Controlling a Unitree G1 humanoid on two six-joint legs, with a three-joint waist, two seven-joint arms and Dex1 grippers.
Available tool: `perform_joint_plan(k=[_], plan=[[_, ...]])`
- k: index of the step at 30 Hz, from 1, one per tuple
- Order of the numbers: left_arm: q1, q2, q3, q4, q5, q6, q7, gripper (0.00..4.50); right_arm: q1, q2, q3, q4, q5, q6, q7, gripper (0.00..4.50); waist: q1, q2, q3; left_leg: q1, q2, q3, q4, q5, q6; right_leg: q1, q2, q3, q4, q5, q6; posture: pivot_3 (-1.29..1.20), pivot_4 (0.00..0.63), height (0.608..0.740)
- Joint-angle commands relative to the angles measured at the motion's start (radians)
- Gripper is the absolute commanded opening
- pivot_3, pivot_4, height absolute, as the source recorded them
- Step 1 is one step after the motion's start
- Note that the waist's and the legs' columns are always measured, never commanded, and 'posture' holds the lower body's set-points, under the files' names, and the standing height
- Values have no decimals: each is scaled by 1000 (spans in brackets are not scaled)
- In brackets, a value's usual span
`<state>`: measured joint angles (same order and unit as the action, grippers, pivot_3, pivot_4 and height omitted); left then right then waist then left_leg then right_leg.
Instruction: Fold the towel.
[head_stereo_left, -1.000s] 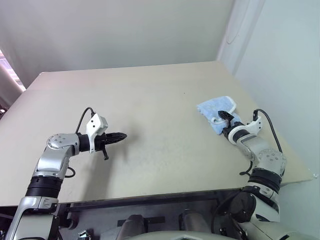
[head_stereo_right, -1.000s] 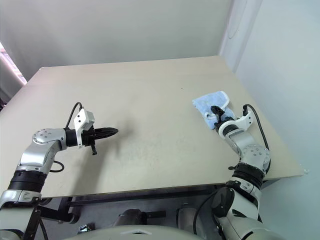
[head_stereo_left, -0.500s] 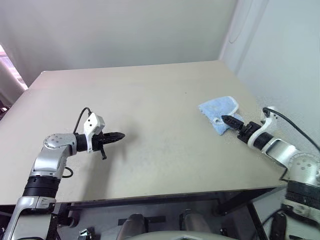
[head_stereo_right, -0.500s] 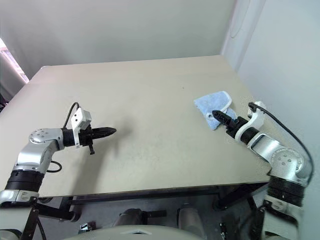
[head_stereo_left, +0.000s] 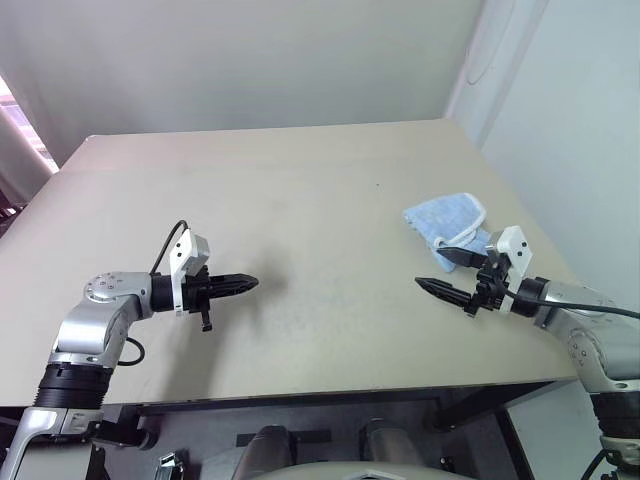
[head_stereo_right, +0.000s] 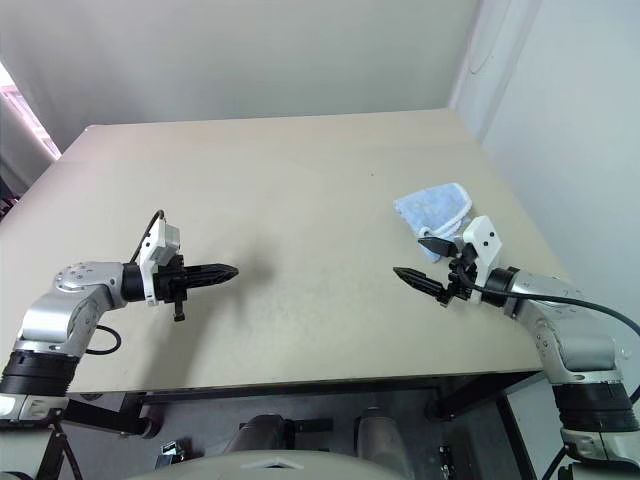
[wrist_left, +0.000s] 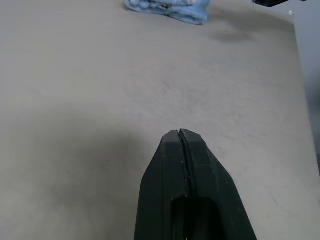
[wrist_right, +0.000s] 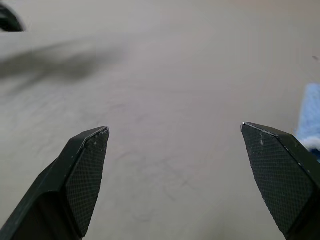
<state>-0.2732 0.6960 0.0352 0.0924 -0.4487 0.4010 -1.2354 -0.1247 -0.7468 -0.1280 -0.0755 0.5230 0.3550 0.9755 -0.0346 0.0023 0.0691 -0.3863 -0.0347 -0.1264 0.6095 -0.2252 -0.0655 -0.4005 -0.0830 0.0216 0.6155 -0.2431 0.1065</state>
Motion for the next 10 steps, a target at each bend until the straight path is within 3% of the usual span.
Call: perform_joint_plan(k=[1,10], plan=[[-7,24,49,-14,-7,-26,12,0,-4,-10,-21,-20,6,-41,56,4421,0,0,0,0,0,0,1,0,0,0,0,0,0,0,0,0,0,731],[29,45,74,-46,-16,-18,46,0,-23,18,-3,-1,-11,-38,85,4421,0,-1,1,0,0,0,2,0,0,1,0,0,1,0,0,0,0,731]])
